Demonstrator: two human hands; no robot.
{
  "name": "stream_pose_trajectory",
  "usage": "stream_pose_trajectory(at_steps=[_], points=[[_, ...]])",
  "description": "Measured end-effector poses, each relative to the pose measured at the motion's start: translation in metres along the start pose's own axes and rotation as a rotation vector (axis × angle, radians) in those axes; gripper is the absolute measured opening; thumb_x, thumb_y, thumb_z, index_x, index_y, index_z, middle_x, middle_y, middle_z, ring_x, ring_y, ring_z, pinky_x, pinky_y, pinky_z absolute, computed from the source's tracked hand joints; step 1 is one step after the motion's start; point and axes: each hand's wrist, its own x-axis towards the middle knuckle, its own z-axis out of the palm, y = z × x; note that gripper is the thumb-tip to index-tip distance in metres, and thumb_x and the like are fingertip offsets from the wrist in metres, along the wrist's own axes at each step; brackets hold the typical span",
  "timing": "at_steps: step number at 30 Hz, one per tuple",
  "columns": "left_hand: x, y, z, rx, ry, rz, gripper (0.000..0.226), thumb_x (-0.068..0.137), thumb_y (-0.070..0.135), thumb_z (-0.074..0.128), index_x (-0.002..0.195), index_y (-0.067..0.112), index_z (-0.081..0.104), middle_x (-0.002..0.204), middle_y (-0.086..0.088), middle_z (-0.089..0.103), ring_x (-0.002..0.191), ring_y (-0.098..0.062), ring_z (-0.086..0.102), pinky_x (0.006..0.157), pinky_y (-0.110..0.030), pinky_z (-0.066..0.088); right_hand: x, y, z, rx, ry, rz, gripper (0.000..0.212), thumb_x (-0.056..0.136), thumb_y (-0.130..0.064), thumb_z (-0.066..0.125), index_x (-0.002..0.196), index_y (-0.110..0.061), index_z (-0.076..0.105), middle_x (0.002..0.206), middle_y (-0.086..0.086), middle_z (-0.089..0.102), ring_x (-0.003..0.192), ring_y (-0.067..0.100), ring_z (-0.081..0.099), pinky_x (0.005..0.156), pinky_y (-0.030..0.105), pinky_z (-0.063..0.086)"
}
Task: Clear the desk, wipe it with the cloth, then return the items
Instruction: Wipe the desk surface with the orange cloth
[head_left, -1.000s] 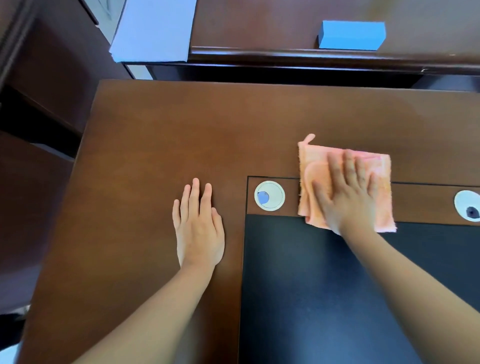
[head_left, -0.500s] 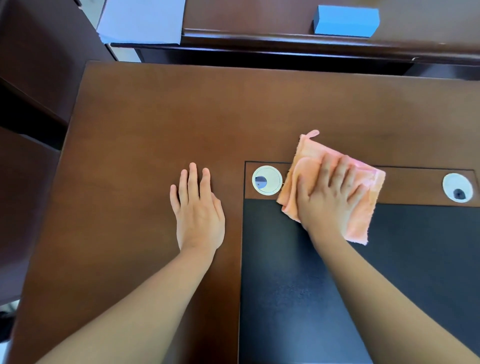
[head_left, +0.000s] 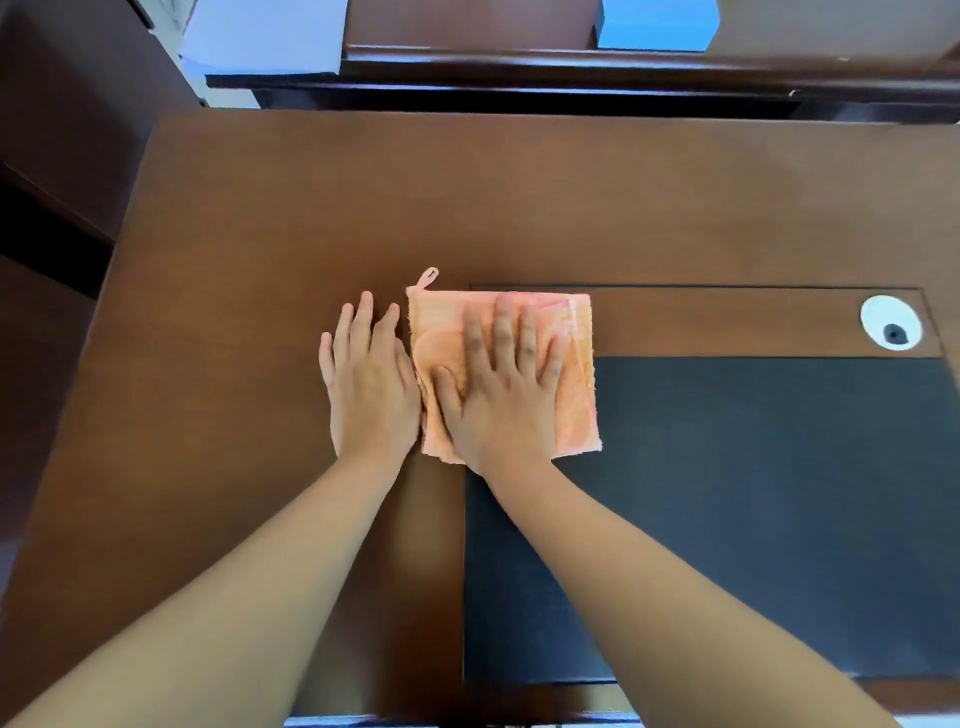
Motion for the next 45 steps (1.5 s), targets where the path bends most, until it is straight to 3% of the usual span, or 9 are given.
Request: stream_pose_trajectory(at_steps=[3, 8, 12, 22, 27, 38, 41, 45], points=[[-0.012, 0.001, -0.011, -0.153, 0.039, -0.009, 0.043, 0.112, 0.013, 0.035, 0.151, 0.015, 0.053, 0.164, -0.003, 0.044, 0.155, -0.020, 0.032, 0.131, -0.047, 0.017, -0.011, 0.025, -0.003, 0.003, -0.004, -0.078, 0.075, 0.105, -0.070, 0.011, 0.170, -0.034, -0.002, 0.178, 0.000, -0.008, 0.164, 0.026, -0.011, 0.129, 0.056, -0.012], [-0.101, -0.015, -0.026, 0.030, 0.020, 0.115, 0.044, 0.110, 0.018, 0.035, 0.150, 0.016, 0.054, 0.162, -0.007, 0.046, 0.152, -0.025, 0.039, 0.128, -0.049, 0.025, -0.036, 0.077, -0.014, -0.017, 0.003, -0.013, 0.077, 0.103, -0.071, 0.015, 0.170, -0.035, 0.001, 0.179, 0.001, -0.002, 0.165, 0.024, -0.008, 0.130, 0.054, -0.008], [-0.165, -0.030, -0.025, 0.127, -0.060, 0.108, 0.050, 0.110, 0.031, 0.031, 0.156, 0.018, 0.048, 0.167, -0.007, 0.038, 0.157, -0.026, 0.031, 0.128, -0.049, 0.023, -0.056, 0.119, -0.024, -0.025, 0.008, 0.039, 0.077, 0.103, -0.070, 0.017, 0.170, -0.035, 0.001, 0.179, 0.000, -0.002, 0.164, 0.022, -0.009, 0.131, 0.054, -0.006], [-0.167, -0.031, -0.019, 0.199, -0.042, 0.105, 0.055, 0.110, 0.035, 0.020, 0.159, 0.021, 0.039, 0.170, -0.005, 0.030, 0.159, -0.023, 0.024, 0.129, -0.048, 0.021, -0.090, 0.220, -0.045, -0.010, 0.013, 0.244, 0.081, 0.099, -0.073, 0.009, 0.170, -0.034, 0.001, 0.179, -0.002, -0.002, 0.164, 0.021, -0.006, 0.131, 0.055, -0.005], [-0.168, -0.030, -0.020, 0.219, -0.050, 0.103, 0.056, 0.109, 0.033, 0.019, 0.160, 0.021, 0.038, 0.171, -0.005, 0.030, 0.159, -0.024, 0.023, 0.129, -0.050, 0.020, -0.106, 0.181, -0.037, -0.030, 0.035, 0.348, 0.082, 0.101, -0.068, 0.007, 0.170, -0.024, 0.001, 0.178, 0.009, -0.002, 0.164, 0.033, -0.001, 0.129, 0.062, -0.002], [-0.167, -0.030, -0.021, 0.223, -0.054, 0.117, 0.055, 0.109, 0.032, 0.022, 0.159, 0.019, 0.040, 0.169, -0.008, 0.033, 0.158, -0.028, 0.027, 0.128, -0.052, 0.024, -0.150, 0.066, 0.001, -0.026, 0.046, 0.152, 0.080, 0.104, -0.067, 0.013, 0.170, -0.022, 0.013, 0.178, 0.013, 0.006, 0.164, 0.037, 0.003, 0.128, 0.065, 0.002], [-0.168, -0.031, -0.020, 0.201, -0.035, 0.132, 0.052, 0.109, 0.028, 0.027, 0.159, 0.018, 0.041, 0.169, -0.010, 0.033, 0.158, -0.029, 0.027, 0.127, -0.052, 0.024, -0.160, 0.043, 0.010, -0.017, 0.054, 0.110, 0.080, 0.104, -0.068, 0.013, 0.170, -0.023, 0.011, 0.178, 0.011, 0.004, 0.164, 0.037, 0.003, 0.128, 0.064, 0.003], [-0.169, -0.034, -0.019, 0.173, -0.009, 0.153, 0.055, 0.110, 0.031, 0.018, 0.157, 0.016, 0.043, 0.168, -0.011, 0.035, 0.157, -0.030, 0.029, 0.126, -0.054, 0.025, -0.177, 0.016, 0.019, 0.006, 0.042, 0.082, 0.079, 0.104, -0.070, 0.011, 0.170, -0.026, 0.007, 0.178, 0.008, 0.000, 0.164, 0.035, 0.000, 0.128, 0.063, 0.000]])
